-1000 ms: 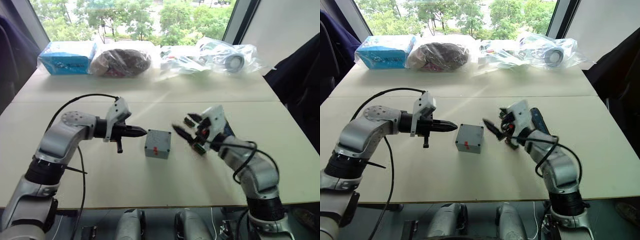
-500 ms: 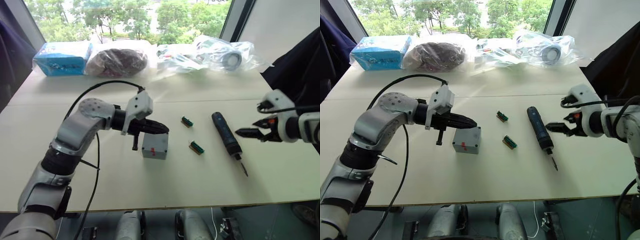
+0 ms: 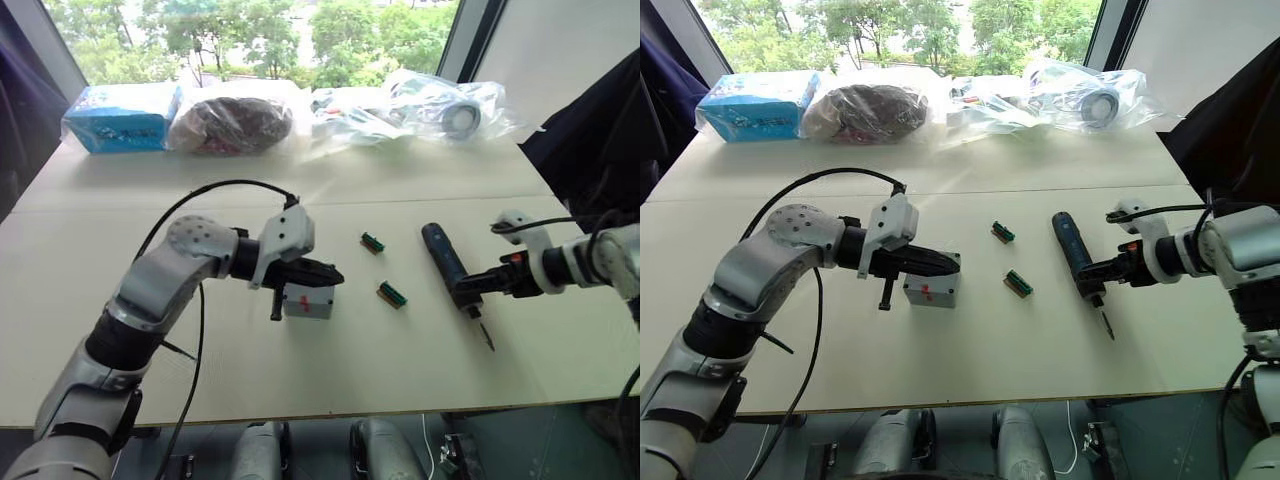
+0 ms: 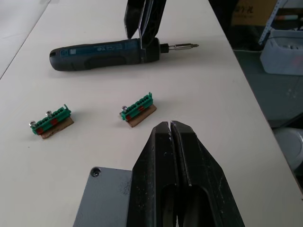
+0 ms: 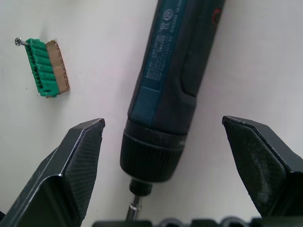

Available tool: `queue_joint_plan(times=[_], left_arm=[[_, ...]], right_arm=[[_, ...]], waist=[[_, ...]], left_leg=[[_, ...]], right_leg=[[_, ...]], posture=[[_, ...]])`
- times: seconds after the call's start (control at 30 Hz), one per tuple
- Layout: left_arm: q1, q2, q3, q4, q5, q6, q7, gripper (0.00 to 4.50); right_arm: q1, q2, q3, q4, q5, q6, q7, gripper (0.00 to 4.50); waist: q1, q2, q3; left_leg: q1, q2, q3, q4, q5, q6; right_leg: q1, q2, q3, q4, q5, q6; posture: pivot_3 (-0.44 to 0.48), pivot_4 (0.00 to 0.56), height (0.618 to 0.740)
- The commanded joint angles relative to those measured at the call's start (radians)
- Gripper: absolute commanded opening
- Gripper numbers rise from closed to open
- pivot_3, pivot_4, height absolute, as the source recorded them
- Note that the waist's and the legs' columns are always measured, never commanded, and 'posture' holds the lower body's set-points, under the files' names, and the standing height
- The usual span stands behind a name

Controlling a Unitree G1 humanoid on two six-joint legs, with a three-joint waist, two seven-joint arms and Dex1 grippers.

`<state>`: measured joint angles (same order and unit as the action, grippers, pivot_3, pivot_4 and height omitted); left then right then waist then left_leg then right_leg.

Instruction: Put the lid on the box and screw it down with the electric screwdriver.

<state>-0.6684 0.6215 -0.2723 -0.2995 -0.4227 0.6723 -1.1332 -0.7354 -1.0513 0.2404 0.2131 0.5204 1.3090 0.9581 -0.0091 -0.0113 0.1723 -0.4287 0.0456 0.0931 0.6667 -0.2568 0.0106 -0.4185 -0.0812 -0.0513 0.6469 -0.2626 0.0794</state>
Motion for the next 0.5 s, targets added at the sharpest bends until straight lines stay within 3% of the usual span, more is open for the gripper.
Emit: queue_joint_plan(times=[0.03, 0.23, 0.33, 0.5], left_arm=[[0.008, 0.001, 0.026, -0.048, -0.014, 0.012, 0.029, 0.0], [0.04, 0.013, 0.035, -0.072, -0.015, 0.022, 0.054, 0.0], [0.045, 0.014, 0.033, -0.072, -0.011, 0.02, 0.063, 0.0], [0.051, 0.009, 0.029, -0.068, -0.008, 0.015, 0.08, 0.0]], right_arm=[[-0.055, 0.006, 0.045, 0.04, -0.053, -0.047, 0.049, 4.33], [-0.101, 0.045, 0.168, 0.099, -0.143, -0.083, 0.108, 4.33], [-0.089, 0.04, 0.21, 0.074, -0.18, -0.095, 0.135, 3.57], [-0.061, 0.038, 0.259, 0.029, -0.219, -0.083, 0.168, 1.85]], waist=[[0.0, 0.0, 0.0], [-0.002, 0.0, 0.0], [-0.002, 0.0, 0.0], [0.0, 0.0, 0.0]], left_leg=[[0.0, 0.0, 0.0, 0.0, 0.0, 0.0], [0.0, -0.001, 0.001, 0.0, 0.0, 0.0], [0.0, -0.001, 0.001, 0.0, 0.0, 0.0], [0.0, 0.0, 0.0, 0.0, 0.0, 0.0]], right_leg=[[0.0, 0.0, 0.0, 0.0, 0.0, 0.0], [0.0, 0.0, 0.0, 0.0, 0.0, 0.0], [0.0, 0.0, 0.0, 0.0, 0.0, 0.0], [0.001, 0.0, 0.0, 0.0, 0.0, 0.0]], posture=[[0.0, 0.15, 0.74], [0.0, 0.15, 0.74], [0.0, 0.15, 0.74], [0.0, 0.15, 0.74]])
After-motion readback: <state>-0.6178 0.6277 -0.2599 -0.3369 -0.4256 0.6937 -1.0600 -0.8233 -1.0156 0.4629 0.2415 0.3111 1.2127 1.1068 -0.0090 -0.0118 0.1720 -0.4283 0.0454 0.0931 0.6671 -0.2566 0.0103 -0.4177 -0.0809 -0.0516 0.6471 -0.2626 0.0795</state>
